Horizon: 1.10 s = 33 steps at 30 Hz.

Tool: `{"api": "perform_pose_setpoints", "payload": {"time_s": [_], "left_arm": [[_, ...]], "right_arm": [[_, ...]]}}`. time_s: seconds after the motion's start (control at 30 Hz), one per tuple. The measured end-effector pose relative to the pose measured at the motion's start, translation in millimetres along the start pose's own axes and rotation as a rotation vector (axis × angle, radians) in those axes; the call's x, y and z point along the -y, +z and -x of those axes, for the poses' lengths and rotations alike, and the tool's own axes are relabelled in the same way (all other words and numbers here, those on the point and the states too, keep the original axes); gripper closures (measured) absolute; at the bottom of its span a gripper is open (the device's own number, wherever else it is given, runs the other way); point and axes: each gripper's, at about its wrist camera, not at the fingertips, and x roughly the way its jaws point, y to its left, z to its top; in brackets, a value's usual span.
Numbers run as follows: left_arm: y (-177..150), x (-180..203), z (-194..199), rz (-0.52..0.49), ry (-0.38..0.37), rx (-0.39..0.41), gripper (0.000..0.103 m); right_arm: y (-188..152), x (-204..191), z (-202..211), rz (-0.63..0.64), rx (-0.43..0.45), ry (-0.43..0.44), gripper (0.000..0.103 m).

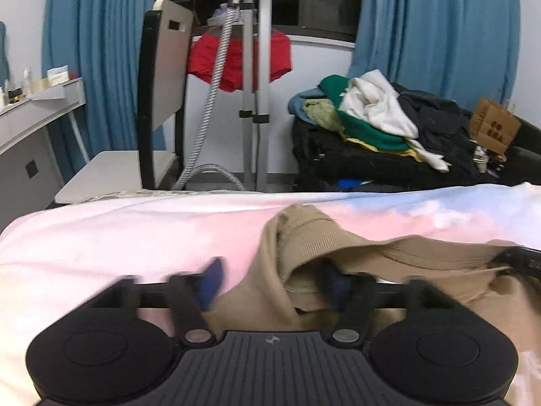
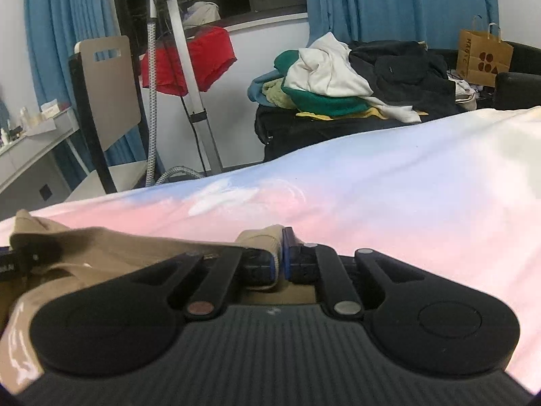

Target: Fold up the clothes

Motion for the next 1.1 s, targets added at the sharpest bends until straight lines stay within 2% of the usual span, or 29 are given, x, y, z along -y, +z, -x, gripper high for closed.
{"api": "perform_pose_setpoints", "payload": {"time_s": [0.03,0.07,0.1,0.13,0.17,0.33,0.43,0.53,0.67,0.8,0.9,1.03,1.1], "left_arm": [[1.3,1.6,5.5,-0.008,-0.022,0.000,0.009],[2.7,4.2,15.2,-0.023,-0.048,0.005,0.003],[5.5,7.6,28.4,-0.044,-0.067,0.012,0.003],[8.4,11.0,41.8,-0.066,-0.086,0.018,0.002],[10.7,11.4,54.1,-0.072,-0.100,0.027,0.002],[18.7,10.0,118.0,-0.088,-0.164,0.074,0.001],[10.8,-6.6,171.7,-0.019,-0.175,0.109,0.001],[-6.2,-29.6,223.7,0.071,-0.181,0.110,0.001],[-42.0,-42.5,292.4,0.046,-0.106,0.119,0.005],[-83.0,-56.7,356.2,0.111,-0.137,0.155,0.006],[-104.1,-66.4,385.5,0.140,-0.150,0.162,0.008],[-119.0,-81.4,403.4,0.197,-0.145,0.143,0.010],[-121.1,-90.3,400.8,0.256,-0.135,0.130,0.012]], "right_arm": [[3.0,0.4,2.0,-0.005,-0.013,0.022,0.079],[6.4,0.8,4.2,-0.009,-0.027,0.047,0.057],[9.7,0.7,6.9,-0.008,-0.033,0.074,0.043],[13.0,0.5,9.6,-0.007,-0.036,0.102,0.016],[15.7,-1.4,15.7,-0.007,-0.036,0.121,0.012],[22.6,-13.6,58.7,0.013,-0.026,0.153,0.012],[16.8,-17.2,97.4,0.014,0.007,0.145,0.012],[0.9,-22.2,148.7,-0.007,0.045,0.165,0.012],[-31.6,-28.6,224.7,-0.025,0.085,0.174,0.012],[-66.2,-30.5,292.4,-0.071,0.129,0.185,0.012],[-92.8,-27.7,329.3,-0.125,0.117,0.211,0.012],[-124.6,-19.3,360.7,-0.173,0.110,0.214,0.012],[-135.5,-11.5,366.4,-0.210,0.098,0.210,0.012]]}}
